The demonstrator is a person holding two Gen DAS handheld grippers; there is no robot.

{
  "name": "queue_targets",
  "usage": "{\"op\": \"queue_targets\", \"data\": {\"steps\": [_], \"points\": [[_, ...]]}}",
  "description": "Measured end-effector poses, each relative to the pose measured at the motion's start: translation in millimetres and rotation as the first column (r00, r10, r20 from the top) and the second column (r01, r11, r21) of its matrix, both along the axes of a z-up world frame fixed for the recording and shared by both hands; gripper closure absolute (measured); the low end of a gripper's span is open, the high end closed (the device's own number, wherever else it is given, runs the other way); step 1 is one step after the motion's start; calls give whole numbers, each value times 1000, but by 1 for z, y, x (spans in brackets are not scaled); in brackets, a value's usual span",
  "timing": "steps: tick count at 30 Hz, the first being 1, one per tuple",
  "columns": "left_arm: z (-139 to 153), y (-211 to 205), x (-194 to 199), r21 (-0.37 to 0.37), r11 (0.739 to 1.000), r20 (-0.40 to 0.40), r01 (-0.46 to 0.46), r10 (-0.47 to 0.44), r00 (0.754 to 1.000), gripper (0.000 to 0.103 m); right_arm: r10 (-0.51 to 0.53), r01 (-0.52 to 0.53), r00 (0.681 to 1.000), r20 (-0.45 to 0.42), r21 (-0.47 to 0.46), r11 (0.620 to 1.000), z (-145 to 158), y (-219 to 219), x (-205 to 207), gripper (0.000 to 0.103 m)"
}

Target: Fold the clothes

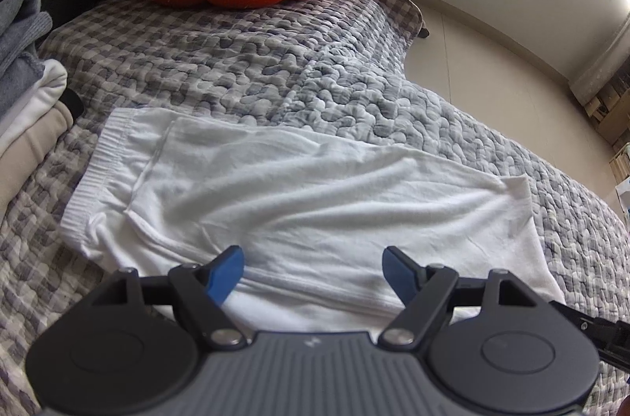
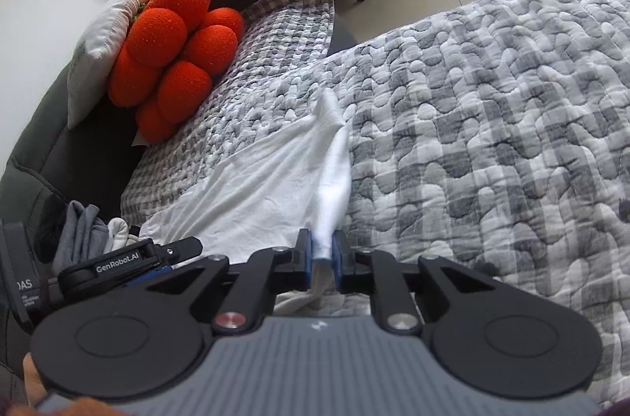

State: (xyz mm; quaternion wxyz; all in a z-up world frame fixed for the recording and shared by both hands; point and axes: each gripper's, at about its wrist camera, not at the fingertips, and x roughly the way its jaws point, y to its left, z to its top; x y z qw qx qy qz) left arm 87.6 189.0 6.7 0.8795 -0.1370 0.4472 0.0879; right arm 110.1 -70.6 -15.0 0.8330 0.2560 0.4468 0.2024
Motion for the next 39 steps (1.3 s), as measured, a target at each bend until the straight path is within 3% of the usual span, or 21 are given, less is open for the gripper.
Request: {"op": "queue_targets", "data": {"steps": [5,9,22,36,37,39], "points": [[1,-3,-1,17,1000,4,7,-7,1000,24,6,-6,1000,-4,18,1000,0,1,2,83],[3,-6,-2,32,999,9,14,-15,1000,24,2,-2,1000,-15,12,1000,-4,1,6,66],[4,-20,-5,79,996,23,48,-50,998,24,-13,14,1000,-20,30,999,-10,-3,34,66],[-1,-19,0,96,994,16,55,-56,998,24,19,-16,998,66,-51,999,-12,17,82,65],[-1,-20,1,99,994,15,56,-58,998,24,23,-19,997,72,-59,998,-12,18,83,68],[-2,-21,2,104,993,14,61,-63,998,24,31,-25,996,85,-77,997,-12,21,85,89]]}}
